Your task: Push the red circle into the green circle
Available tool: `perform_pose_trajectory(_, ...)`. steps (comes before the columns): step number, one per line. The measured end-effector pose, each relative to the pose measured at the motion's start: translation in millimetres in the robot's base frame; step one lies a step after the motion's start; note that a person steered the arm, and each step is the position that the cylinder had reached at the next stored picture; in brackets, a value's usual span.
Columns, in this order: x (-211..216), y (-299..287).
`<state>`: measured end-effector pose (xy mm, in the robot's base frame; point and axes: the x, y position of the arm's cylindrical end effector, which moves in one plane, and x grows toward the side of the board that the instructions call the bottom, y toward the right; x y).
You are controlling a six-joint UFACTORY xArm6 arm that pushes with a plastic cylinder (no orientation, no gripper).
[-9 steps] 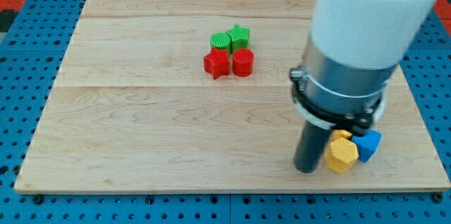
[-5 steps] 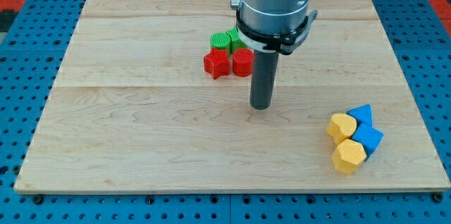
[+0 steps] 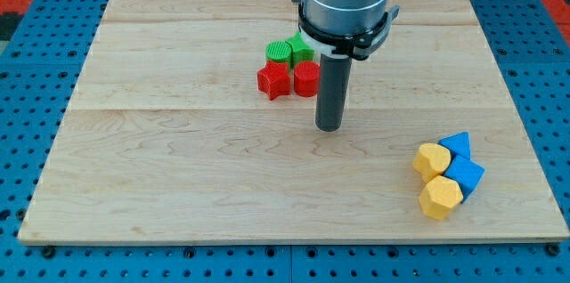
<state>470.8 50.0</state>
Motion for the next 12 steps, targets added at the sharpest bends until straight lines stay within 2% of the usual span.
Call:
perform_pose_trajectory(8,0,6)
perform_pose_trajectory(9,-2,42)
perform_pose_trajectory(10,-25,92)
perform_pose_trajectory(11,-42,59)
perform_pose_trajectory(12,-60,-3)
